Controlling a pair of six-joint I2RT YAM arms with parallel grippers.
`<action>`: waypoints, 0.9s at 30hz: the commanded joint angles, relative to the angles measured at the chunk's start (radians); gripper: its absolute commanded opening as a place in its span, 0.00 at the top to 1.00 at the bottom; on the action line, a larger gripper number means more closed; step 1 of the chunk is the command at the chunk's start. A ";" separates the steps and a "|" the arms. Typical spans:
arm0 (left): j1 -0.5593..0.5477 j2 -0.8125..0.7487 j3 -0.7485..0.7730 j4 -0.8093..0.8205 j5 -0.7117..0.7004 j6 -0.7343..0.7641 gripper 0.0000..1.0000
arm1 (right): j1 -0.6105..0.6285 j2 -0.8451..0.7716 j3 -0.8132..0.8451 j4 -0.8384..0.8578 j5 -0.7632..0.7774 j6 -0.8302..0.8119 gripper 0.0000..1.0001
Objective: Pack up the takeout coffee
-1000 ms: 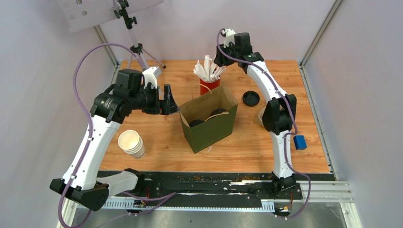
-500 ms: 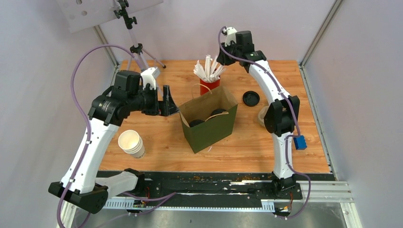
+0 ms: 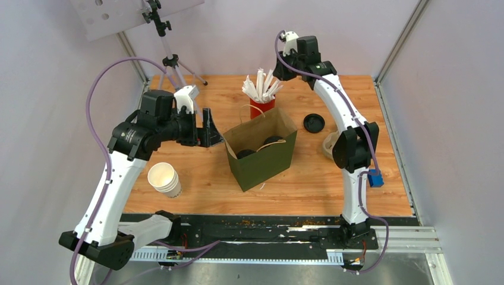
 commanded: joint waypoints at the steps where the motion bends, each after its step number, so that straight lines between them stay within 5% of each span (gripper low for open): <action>1: 0.005 -0.030 -0.004 0.018 0.012 -0.004 0.00 | 0.008 -0.078 0.020 -0.020 0.054 0.034 0.79; 7: 0.005 -0.030 -0.002 0.016 0.016 0.000 0.00 | 0.009 -0.063 0.029 -0.065 0.065 0.071 0.68; 27: 0.005 -0.040 -0.001 0.004 0.009 0.002 0.00 | 0.021 -0.016 0.050 -0.079 0.095 0.075 0.69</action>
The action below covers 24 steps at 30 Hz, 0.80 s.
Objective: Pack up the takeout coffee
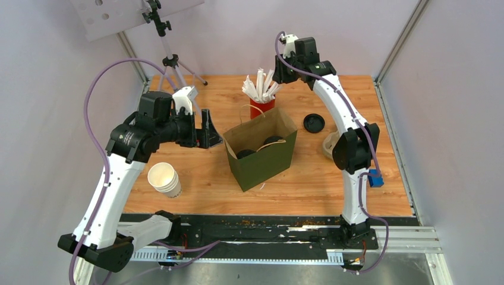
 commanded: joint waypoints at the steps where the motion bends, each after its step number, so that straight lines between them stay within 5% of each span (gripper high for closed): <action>1: 0.004 -0.019 0.004 0.008 0.007 0.005 0.00 | 0.008 0.009 0.053 0.018 0.025 0.021 0.69; 16: 0.004 -0.031 0.003 0.004 -0.004 0.000 0.00 | 0.014 0.040 0.066 0.016 0.041 0.023 0.74; 24: 0.004 -0.035 0.008 0.001 -0.014 0.003 0.00 | 0.014 0.035 0.106 0.008 0.036 0.019 1.00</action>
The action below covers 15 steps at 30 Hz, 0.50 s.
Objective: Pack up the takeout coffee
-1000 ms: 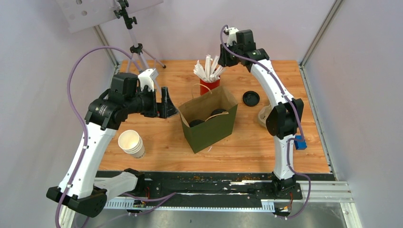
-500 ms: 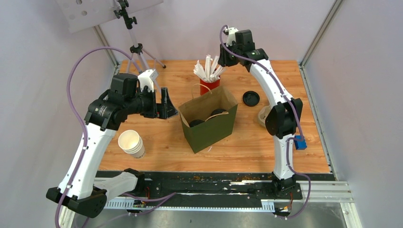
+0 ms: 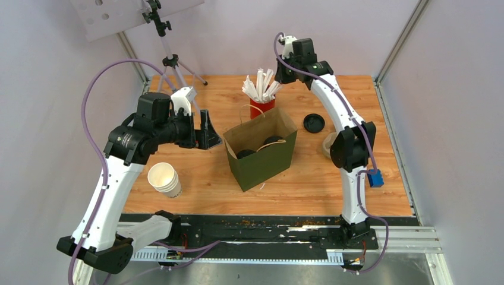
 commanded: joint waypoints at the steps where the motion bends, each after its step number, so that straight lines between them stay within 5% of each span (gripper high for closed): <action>1: 0.004 -0.021 0.006 0.007 -0.013 0.005 0.00 | 0.008 -0.010 0.093 0.006 -0.005 0.006 1.00; 15: 0.004 -0.121 -0.044 0.100 -0.235 0.009 0.00 | 0.008 -0.223 0.101 -0.068 -0.004 -0.018 1.00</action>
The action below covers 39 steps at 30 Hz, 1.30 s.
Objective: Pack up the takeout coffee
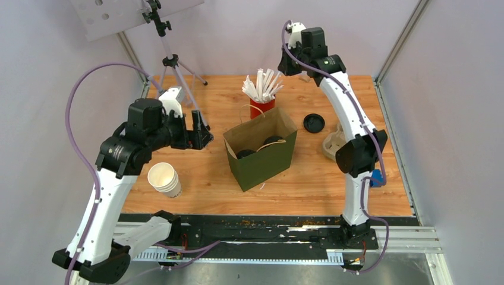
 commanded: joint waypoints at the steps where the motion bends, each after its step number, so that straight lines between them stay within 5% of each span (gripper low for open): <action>1: 0.004 -0.077 -0.043 0.083 -0.119 -0.019 0.00 | 0.008 -0.174 0.030 -0.012 -0.003 -0.011 1.00; 13: 0.004 -0.055 -0.003 0.030 -0.187 -0.006 0.00 | 0.008 -0.534 -0.125 -0.010 0.017 0.042 1.00; 20: 0.005 -0.045 0.013 0.034 -0.181 0.023 0.00 | 0.008 -0.747 -0.201 -0.158 0.043 0.059 1.00; 27: 0.005 -0.031 0.005 0.034 -0.169 0.025 0.00 | 0.008 -0.870 -0.248 -0.289 0.086 0.090 1.00; 39: 0.005 -0.038 0.015 -0.002 -0.182 0.007 0.00 | 0.008 -0.931 -0.436 -0.277 -0.093 0.199 1.00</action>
